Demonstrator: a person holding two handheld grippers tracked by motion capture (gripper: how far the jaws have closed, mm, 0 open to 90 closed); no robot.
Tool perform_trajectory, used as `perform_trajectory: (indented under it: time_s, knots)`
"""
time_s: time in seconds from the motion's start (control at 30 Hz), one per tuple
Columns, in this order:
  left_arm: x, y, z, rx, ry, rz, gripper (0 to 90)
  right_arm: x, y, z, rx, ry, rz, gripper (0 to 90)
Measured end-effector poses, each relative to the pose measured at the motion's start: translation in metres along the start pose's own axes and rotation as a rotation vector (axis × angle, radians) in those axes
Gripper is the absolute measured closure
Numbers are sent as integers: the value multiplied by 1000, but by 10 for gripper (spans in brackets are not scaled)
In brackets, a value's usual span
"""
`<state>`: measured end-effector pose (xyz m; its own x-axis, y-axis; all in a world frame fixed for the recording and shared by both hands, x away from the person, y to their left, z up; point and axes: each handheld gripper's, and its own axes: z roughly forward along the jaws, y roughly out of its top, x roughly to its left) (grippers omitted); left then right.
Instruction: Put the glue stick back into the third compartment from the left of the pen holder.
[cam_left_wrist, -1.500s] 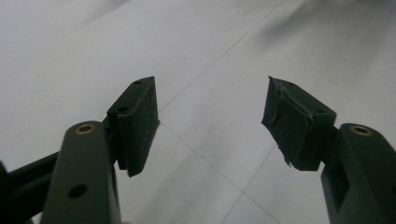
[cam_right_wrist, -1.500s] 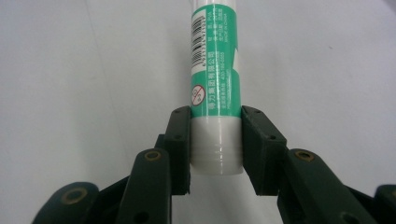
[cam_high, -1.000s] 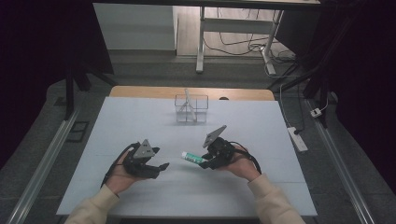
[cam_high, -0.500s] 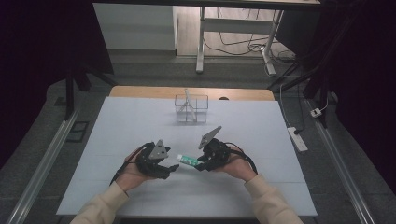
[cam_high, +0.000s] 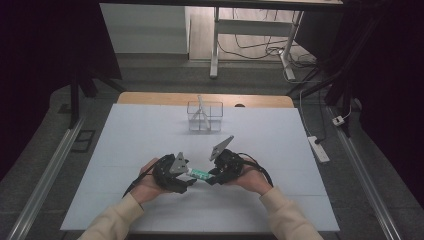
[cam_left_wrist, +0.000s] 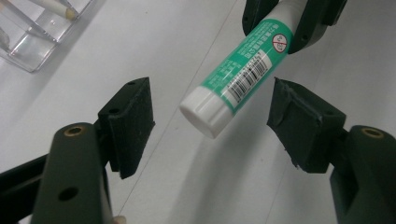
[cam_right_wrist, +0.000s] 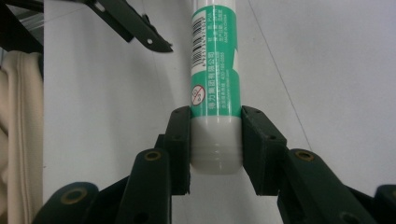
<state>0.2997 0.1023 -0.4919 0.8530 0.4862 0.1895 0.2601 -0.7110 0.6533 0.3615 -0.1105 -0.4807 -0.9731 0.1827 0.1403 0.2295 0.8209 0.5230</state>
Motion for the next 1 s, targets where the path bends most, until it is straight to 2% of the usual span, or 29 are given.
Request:
perform_trajectory:
  time_s: [0.1,0.3,0.4,0.63,0.73,0.87,1.0]
  knots:
    - [-2,0,2,7,-7,27,332,-1,1,2,2,14,-7,643]
    - [-8,2,8,45,-1,99,382,-1,2,2,-13,47,22,643]
    - [-13,3,10,64,35,134,406,-2,4,1,-14,71,37,643]
    - [-17,4,11,70,68,169,387,-2,6,5,3,88,88,643]
    - [-18,4,12,71,64,172,394,-3,6,6,7,94,91,643]
    - [-20,3,15,106,65,220,470,-3,5,7,8,103,92,643]
    - [-20,2,16,115,42,234,550,-3,6,3,-16,107,89,640]
